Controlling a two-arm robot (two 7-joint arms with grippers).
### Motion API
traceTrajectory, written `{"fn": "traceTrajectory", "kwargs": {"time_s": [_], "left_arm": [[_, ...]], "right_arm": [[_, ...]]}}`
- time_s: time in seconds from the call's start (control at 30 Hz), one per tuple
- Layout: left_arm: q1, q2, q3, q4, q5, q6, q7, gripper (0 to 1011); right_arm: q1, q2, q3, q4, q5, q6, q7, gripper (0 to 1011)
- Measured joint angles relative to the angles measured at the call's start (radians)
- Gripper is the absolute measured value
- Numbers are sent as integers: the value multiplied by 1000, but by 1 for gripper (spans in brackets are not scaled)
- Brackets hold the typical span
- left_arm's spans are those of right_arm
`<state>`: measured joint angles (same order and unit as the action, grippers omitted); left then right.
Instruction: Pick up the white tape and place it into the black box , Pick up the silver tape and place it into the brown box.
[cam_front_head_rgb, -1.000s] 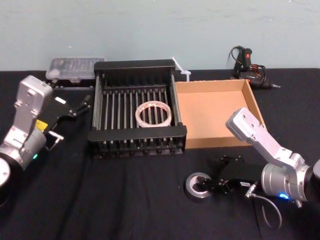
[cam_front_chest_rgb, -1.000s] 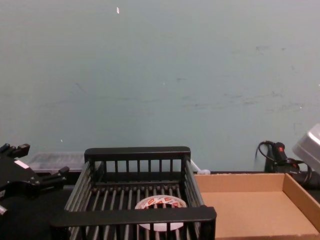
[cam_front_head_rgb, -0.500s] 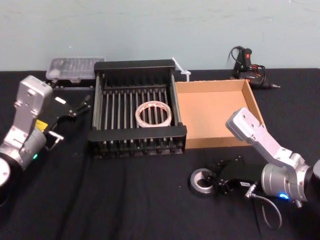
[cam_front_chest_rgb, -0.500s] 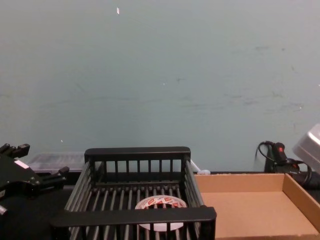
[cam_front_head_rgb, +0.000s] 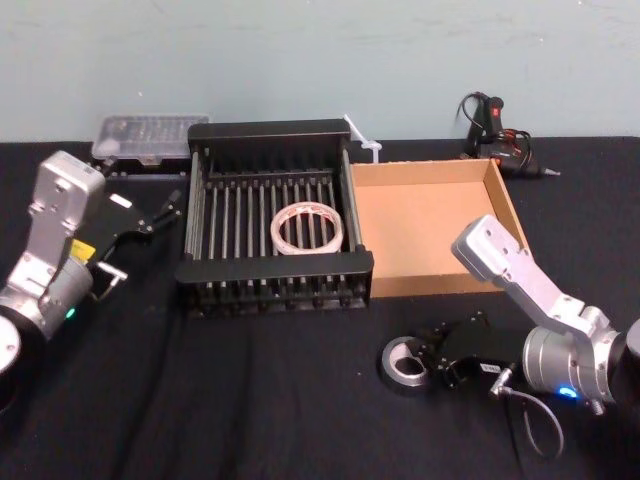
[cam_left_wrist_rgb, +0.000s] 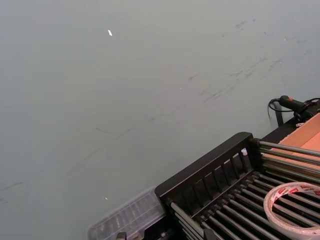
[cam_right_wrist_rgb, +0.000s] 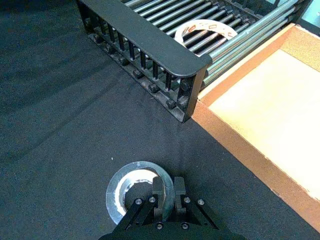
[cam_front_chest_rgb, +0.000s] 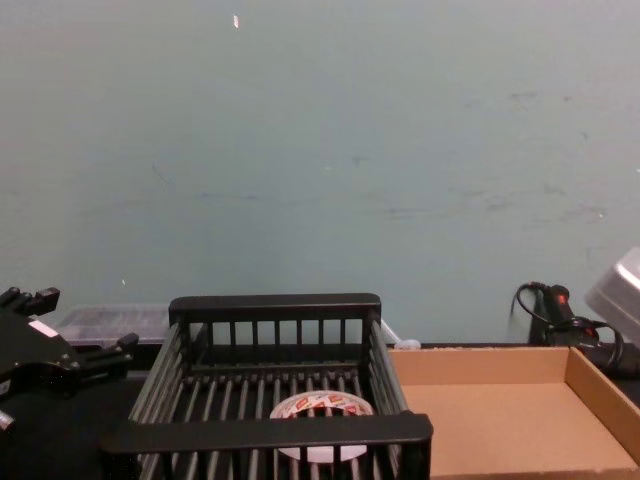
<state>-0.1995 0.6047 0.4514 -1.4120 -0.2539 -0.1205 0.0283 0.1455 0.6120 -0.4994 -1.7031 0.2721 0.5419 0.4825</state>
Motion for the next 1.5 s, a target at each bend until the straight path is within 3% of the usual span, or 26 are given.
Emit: {"fn": "traceTrajectory", "kwargs": {"time_s": [0.23,0.67,1.03,1.5], "left_arm": [[0,0,0,0,0,0,0,1001],[0,0,0,0,0,0,0,1001],[0,0,0,0,0,0,0,1001],[0,0,0,0,0,0,0,1001]], "right_arm": [[-5,9,4,-5,5,-22,15,142],[-29,-9,67,-25,66,-56,-29,142],[-4,-60,141,7,95,-45,-129,142],[73,-127,182,90,83,-19,-189,142]]}}
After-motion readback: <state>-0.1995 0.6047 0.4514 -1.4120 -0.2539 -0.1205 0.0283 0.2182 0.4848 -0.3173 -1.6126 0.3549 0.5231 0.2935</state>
